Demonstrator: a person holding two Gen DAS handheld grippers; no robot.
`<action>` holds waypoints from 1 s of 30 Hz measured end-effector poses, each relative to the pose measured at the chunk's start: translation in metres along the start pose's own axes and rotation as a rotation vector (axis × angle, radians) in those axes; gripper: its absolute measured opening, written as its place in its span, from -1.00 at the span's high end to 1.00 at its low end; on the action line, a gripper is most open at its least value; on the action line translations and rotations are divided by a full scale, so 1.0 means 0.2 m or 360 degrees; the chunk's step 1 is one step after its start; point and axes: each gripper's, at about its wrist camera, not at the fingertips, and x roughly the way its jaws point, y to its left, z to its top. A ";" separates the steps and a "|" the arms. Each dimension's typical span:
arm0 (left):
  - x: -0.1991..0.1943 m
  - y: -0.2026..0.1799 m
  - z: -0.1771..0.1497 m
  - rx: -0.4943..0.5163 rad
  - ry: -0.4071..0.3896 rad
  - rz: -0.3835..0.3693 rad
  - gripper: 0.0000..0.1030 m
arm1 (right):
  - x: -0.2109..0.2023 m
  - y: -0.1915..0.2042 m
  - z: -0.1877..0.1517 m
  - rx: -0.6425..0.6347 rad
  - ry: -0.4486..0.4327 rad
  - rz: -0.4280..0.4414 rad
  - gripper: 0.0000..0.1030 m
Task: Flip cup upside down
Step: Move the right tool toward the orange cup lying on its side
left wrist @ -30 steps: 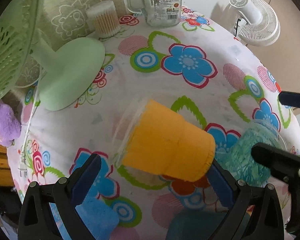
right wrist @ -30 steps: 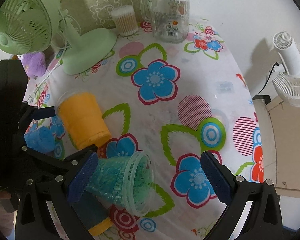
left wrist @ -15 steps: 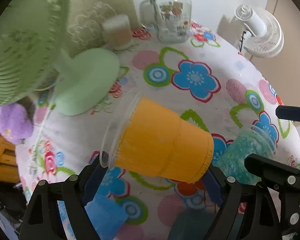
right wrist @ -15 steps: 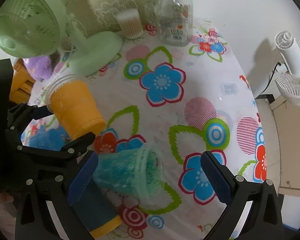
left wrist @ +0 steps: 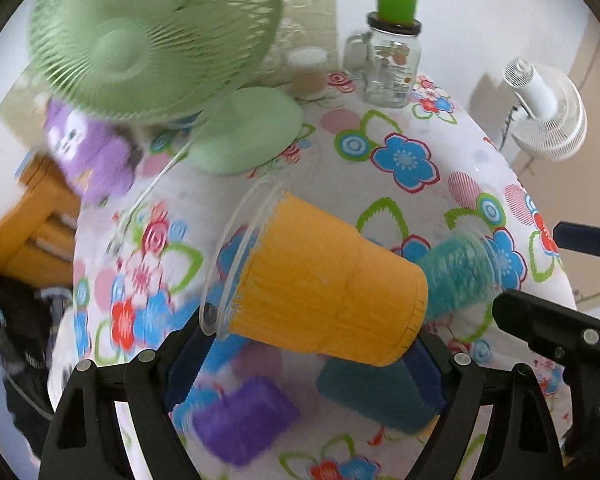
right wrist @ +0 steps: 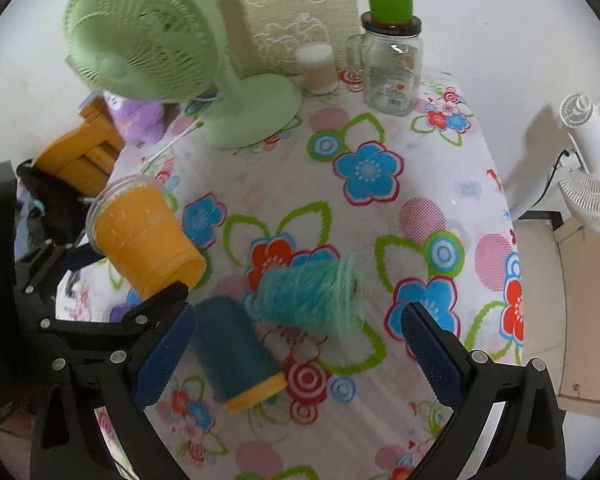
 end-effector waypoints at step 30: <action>-0.06 0.11 -0.94 -0.1412 0.0304 0.0053 -0.73 | 0.22 0.30 -0.41 -0.0298 0.0343 0.0145 -1.00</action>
